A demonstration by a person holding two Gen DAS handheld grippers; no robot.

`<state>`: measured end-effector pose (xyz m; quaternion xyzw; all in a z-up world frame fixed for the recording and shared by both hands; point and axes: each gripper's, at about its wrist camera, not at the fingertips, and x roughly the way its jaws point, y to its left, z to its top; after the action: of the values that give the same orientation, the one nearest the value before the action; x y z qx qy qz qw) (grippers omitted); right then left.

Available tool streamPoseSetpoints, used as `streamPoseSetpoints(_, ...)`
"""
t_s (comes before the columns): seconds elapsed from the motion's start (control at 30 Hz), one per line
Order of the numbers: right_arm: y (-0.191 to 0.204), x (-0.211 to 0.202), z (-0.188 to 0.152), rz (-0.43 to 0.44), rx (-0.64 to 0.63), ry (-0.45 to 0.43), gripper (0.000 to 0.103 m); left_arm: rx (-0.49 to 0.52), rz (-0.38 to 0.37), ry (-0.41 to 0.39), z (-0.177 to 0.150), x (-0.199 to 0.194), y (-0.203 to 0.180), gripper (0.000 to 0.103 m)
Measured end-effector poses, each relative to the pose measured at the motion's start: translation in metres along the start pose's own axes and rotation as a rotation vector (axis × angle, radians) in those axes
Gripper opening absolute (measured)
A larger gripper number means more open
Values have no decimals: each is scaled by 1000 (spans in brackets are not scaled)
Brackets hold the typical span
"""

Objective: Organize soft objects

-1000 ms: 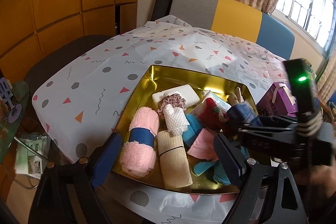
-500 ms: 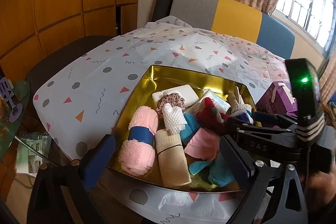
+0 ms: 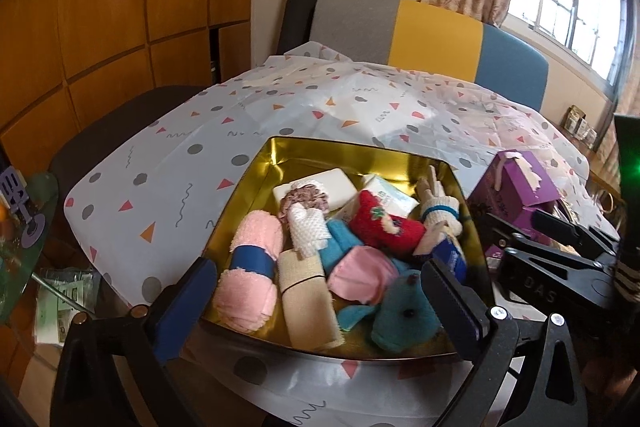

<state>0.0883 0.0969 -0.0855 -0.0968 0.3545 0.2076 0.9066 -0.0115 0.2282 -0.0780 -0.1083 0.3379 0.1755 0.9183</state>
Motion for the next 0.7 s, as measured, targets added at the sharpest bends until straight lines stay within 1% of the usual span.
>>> streamPoseSetpoints(0.2,-28,-22,-18,-68,92,-17,68,30,-8,-19,-6,-7,-21,103)
streamPoseSetpoints(0.3,-36,-34,-30,-96,104,-38,68,24,-29,-33,-9,-11,-30,103)
streamPoseSetpoints(0.4,-44,-45,-39,-130,123,-61,68,39,-35,-48,-10,-15,-40,103)
streamPoseSetpoints(0.5,-55,-53,-45,-158,144,-80,68,41,-50,-50,-12,-18,-46,103)
streamPoseSetpoints(0.7,-71,-60,-49,-177,183,-86,68,68,-13,-60,-13,-21,-53,103)
